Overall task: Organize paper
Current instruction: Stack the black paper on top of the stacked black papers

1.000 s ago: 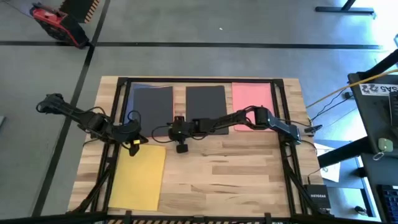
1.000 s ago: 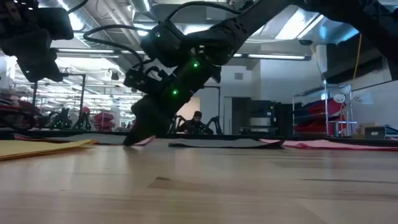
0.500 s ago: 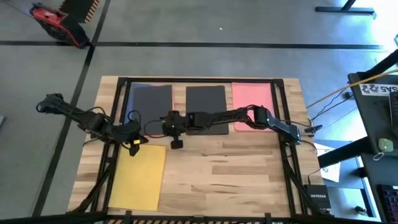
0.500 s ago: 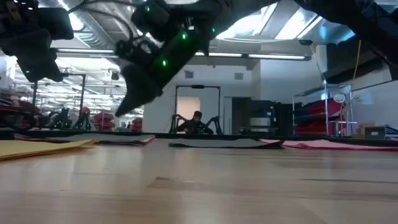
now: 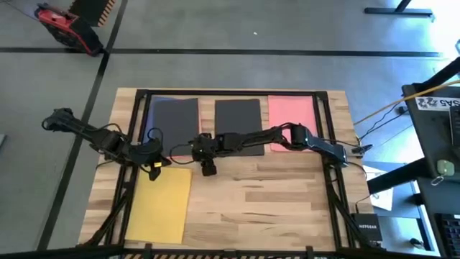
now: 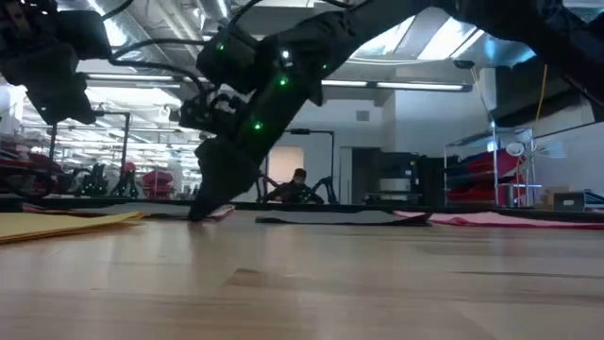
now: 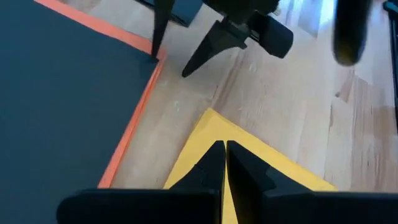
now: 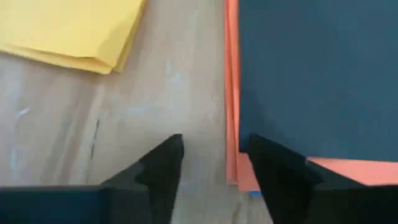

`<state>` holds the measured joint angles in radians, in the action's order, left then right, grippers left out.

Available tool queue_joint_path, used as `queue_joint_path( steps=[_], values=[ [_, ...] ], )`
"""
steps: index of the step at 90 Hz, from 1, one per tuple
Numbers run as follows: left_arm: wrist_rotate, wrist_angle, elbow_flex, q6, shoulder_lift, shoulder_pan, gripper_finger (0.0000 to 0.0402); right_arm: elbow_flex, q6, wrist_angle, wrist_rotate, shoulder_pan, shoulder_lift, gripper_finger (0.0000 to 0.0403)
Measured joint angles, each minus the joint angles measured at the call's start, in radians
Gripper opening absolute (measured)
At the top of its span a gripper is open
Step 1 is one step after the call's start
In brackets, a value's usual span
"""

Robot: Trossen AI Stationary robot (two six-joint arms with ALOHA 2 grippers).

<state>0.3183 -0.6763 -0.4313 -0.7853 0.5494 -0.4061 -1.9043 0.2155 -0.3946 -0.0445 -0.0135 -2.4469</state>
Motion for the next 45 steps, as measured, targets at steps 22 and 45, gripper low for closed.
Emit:
queue_joint_path(
  steps=[22,45],
  values=[
    [0.000,-0.001,0.000,-0.003,0.000,0.000,0.0000,-0.002,-0.002,0.013,-0.015,0.001,-0.003,0.0218],
    [0.000,-0.001,0.000,0.000,0.000,0.000,0.0000,-0.002,-0.002,0.059,-0.024,-0.001,-0.017,0.0214]
  ],
)
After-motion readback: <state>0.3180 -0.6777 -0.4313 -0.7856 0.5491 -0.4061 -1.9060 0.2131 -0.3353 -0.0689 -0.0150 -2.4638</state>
